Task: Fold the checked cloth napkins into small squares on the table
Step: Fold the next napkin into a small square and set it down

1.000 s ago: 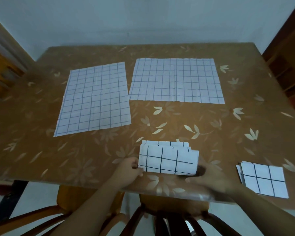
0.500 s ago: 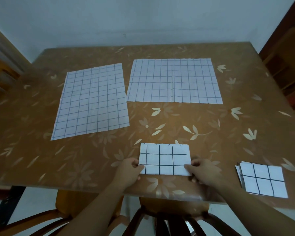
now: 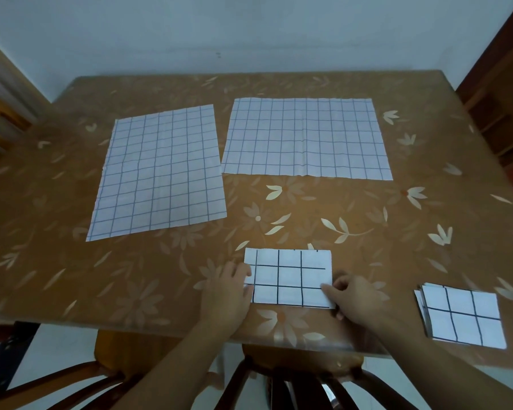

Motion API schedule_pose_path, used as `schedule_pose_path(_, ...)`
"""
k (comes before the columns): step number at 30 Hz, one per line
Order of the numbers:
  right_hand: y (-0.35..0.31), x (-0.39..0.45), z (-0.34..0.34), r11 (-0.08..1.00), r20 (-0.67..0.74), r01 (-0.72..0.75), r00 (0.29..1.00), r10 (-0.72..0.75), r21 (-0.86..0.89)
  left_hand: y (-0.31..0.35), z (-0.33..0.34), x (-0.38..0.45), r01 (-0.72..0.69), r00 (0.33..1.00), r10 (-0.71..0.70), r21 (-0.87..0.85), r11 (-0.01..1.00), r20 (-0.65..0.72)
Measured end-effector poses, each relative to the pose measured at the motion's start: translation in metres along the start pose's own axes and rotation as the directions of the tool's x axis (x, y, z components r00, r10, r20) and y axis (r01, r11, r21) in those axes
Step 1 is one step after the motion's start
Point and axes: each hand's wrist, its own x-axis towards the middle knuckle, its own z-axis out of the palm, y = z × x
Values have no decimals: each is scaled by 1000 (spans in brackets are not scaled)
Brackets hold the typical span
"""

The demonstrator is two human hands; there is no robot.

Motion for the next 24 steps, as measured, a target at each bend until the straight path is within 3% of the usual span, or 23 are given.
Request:
schedule_pose_path(3, -3, -2, 1, 1000, 2, -2, 1000, 2, -22, 13, 12, 3, -336, 942, 335, 119, 934, 28)
schedule_pose_path(6, -5, -8, -4, 984, -114, 72, 989, -91, -162, 20, 23, 9, -422, 905, 404, 151, 894, 134)
schedule_pose_path(8, -6, -16, -1, 916, -294, 233, 896, -332, -325, 20, 25, 10, -403, 913, 383, 165, 900, 139)
schedule_pose_path(9, -11, -21, 5, 849, -301, 345, 826, -477, -400, 20, 24, 9, -402, 914, 383, 172, 899, 134)
schedule_pose_path(12, -31, -30, 43, 592, -72, 601, 667, -742, -537, 17, 22, 6, -417, 908, 406, 122, 901, 107)
schedule_pose_path(14, -42, -26, 68, 613, 34, 597, 730, -682, -517, 13, 20, 6, -408, 911, 403, 50, 912, 85)
schedule_pose_path(16, -43, -18, 77, 666, 36, 533, 794, -607, -522, 8, 19, 5, -400, 914, 401, -17, 916, 58)
schedule_pose_path(21, -11, -19, 52, 656, -23, 496, 788, -615, -569, -2, 20, 3, -427, 904, 427, -40, 903, 11)
schedule_pose_path(24, 15, -20, 24, 652, -88, 435, 788, -609, -621, -20, 17, 5, -449, 893, 450, 36, 893, -11)
